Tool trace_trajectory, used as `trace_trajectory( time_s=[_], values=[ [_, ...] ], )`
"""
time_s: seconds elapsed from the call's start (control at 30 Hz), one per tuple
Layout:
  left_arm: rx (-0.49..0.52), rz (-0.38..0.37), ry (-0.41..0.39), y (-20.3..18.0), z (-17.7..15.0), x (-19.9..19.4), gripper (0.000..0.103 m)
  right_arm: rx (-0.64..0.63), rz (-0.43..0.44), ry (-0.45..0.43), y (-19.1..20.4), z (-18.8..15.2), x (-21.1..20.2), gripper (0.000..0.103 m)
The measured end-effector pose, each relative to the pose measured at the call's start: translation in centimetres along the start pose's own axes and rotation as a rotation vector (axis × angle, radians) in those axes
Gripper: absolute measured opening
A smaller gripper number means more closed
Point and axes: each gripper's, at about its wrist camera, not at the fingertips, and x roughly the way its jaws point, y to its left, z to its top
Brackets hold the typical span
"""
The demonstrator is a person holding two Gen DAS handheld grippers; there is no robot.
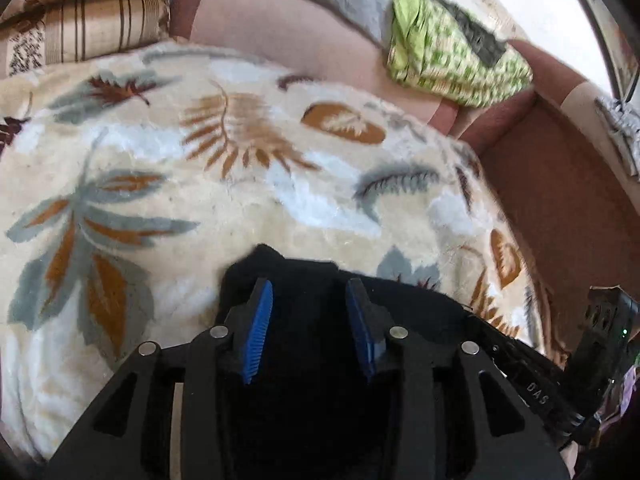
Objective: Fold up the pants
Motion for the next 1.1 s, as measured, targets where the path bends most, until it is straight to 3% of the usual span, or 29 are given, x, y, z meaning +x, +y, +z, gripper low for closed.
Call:
trace_trajectory(
  time_s=[0.07,0.17,0.23,0.3,0.33,0.5,0.63,0.73,0.77,0.8,0.9,0.97,1.1],
  values=[
    [0.029,0.002,-0.065,-0.7,-0.3,-2.1,0.036,-0.035,0.013,-0.032,0.8,-0.2,-2.0,0.007],
    [0.073,-0.061,-0.098,-1.8,-1.7,-4.7,0.037,-0.118,0.061,-0.041,2.5,-1.3,-4.4,0.007],
    [0.095,-0.072,-0.055,-2.3,-3.3,-4.8,0.038,-0.145,0.073,0.021,3.2,-2.3,-4.0,0.006],
    [0.091,-0.026,0.002,-2.0,-4.2,-3.4,0.038,-0.176,0.04,0.154,3.4,-3.8,-1.5,0.004],
    [0.081,-0.015,0.034,-1.7,-4.4,-2.3,0.038,-0.192,0.027,0.143,3.6,-4.0,-1.2,0.003],
    [0.105,0.009,0.025,-2.2,-4.2,-2.2,0.04,-0.144,0.035,0.145,3.3,-3.2,-1.2,0.0],
    [0.022,-0.049,-0.056,-0.7,-3.7,-5.2,0.041,-0.142,0.01,0.073,3.0,-3.0,-3.5,0.006],
    [-0.081,-0.019,-0.074,1.9,-2.1,-6.0,0.05,0.009,0.02,0.049,-0.3,-2.9,-4.1,0.013],
    [-0.113,-0.02,-0.049,2.6,-1.7,-5.6,0.05,0.09,0.051,0.045,-1.6,-2.9,-4.1,0.025],
    [-0.169,-0.041,0.005,3.7,-1.3,-4.6,0.05,0.216,0.108,0.033,-3.5,-3.0,-4.0,0.034],
    [-0.327,-0.169,0.168,6.0,-1.3,-1.2,0.052,0.445,0.296,0.029,-6.4,-3.7,-3.1,0.035],
    [-0.396,-0.233,0.192,6.8,-1.8,0.0,0.057,0.456,0.299,0.071,-6.5,-3.9,-2.1,0.035],
    [-0.377,-0.252,0.188,6.2,-1.9,-0.2,0.065,0.436,0.281,0.156,-5.9,-4.1,-0.1,0.037]
  ],
)
